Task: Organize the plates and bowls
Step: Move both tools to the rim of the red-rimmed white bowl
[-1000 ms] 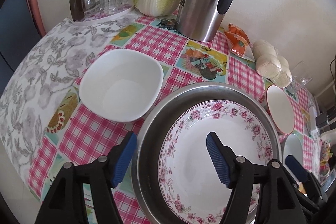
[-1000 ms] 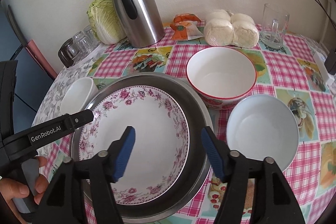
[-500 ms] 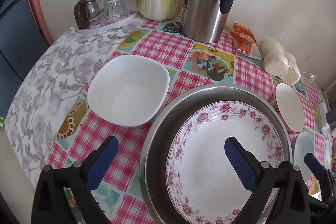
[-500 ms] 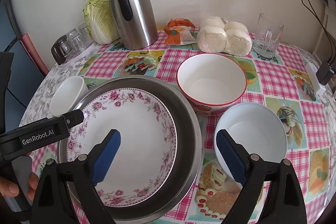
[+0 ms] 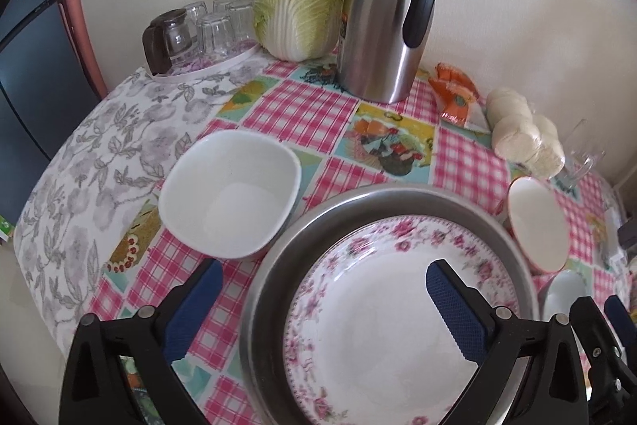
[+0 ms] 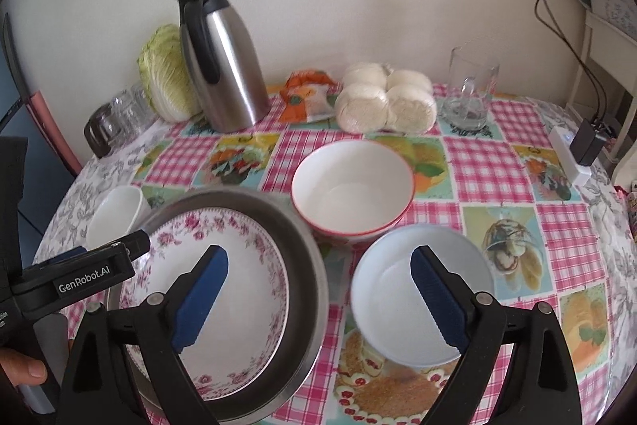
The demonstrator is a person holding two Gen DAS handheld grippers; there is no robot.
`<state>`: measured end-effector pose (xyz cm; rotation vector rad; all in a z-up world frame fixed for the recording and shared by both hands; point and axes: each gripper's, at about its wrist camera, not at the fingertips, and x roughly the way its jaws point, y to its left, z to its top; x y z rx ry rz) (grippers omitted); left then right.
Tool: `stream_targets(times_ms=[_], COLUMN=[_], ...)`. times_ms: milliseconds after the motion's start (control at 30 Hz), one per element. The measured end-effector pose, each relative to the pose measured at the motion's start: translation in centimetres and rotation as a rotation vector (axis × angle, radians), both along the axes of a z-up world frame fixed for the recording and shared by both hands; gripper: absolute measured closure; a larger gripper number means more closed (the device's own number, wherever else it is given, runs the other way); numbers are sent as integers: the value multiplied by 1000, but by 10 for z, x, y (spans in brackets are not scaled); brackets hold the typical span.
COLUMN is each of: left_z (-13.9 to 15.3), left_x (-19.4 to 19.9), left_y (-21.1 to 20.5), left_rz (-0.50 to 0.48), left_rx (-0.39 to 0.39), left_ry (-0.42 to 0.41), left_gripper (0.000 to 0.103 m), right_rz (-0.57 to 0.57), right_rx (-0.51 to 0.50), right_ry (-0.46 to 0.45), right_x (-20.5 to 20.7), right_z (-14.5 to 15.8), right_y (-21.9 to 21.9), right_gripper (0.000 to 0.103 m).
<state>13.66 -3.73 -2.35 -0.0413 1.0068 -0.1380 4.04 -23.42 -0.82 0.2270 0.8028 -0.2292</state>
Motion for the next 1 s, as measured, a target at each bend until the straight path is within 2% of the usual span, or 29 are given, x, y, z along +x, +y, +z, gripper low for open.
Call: stream_targets(times_ms=[200, 300, 500, 733, 1000], left_z=[8, 14, 27, 28, 30], left_x=[3, 5, 8, 17, 26], left_y=[-12, -12, -17, -29, -49], left_rz=[8, 28, 17, -2, -24], left_rx=[-18, -63, -118, -148, -105], left_ry=[-23, -34, -72, -46, -95], left_gripper=[0, 0, 0, 0, 0], right_rz=[-30, -34, -52, -76, -113], right_rx=[19, 7, 49, 60, 46], right_ry=[-72, -90, -54, -41, -3], right_x=[-8, -11, -7, 1, 13], right_z=[17, 21, 14, 8, -1], right_y=[-18, -22, -38, -54, -73], right_gripper=[9, 9, 9, 9, 9])
